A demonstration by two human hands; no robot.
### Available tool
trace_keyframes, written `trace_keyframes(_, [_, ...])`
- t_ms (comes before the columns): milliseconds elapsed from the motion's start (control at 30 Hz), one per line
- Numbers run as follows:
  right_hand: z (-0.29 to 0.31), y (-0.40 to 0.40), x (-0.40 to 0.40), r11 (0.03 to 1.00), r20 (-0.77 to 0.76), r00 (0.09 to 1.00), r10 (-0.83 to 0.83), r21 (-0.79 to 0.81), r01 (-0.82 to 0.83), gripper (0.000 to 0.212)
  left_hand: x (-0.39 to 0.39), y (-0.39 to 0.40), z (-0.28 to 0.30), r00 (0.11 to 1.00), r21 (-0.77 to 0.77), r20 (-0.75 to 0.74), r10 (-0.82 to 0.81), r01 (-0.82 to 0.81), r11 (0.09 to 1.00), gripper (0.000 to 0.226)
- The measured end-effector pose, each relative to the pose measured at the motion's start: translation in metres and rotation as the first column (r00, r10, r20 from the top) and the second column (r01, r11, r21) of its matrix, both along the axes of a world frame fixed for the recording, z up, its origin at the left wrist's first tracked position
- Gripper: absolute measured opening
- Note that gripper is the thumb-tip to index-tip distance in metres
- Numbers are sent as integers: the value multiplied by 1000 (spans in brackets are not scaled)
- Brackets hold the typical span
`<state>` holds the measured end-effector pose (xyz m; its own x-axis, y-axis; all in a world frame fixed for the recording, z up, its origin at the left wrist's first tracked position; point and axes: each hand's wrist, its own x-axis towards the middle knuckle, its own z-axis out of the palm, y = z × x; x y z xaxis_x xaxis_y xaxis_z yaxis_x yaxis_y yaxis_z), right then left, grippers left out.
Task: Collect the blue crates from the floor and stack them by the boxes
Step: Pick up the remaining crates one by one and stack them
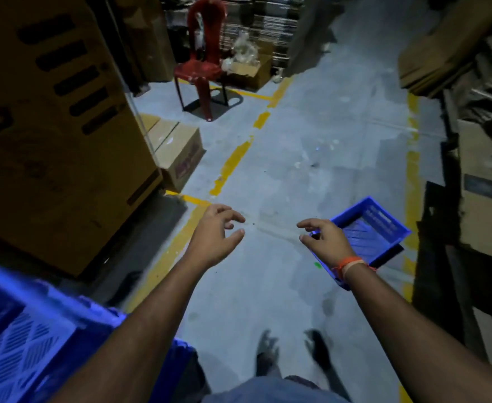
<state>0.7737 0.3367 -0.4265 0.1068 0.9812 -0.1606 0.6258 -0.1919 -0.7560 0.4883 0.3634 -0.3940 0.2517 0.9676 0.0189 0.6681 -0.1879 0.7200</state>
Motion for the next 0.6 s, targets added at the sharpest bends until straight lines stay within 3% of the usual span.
trace_keyframes(333, [-30, 47, 106, 981, 39, 985, -168, -90, 171, 27, 115, 83, -62, 990, -272, 98, -99, 122, 954, 19])
trace_keyframes(600, [-54, 106, 185, 967, 193, 980, -41, -240, 88, 31, 201, 151, -117, 975, -430, 222, 33, 68, 900, 19])
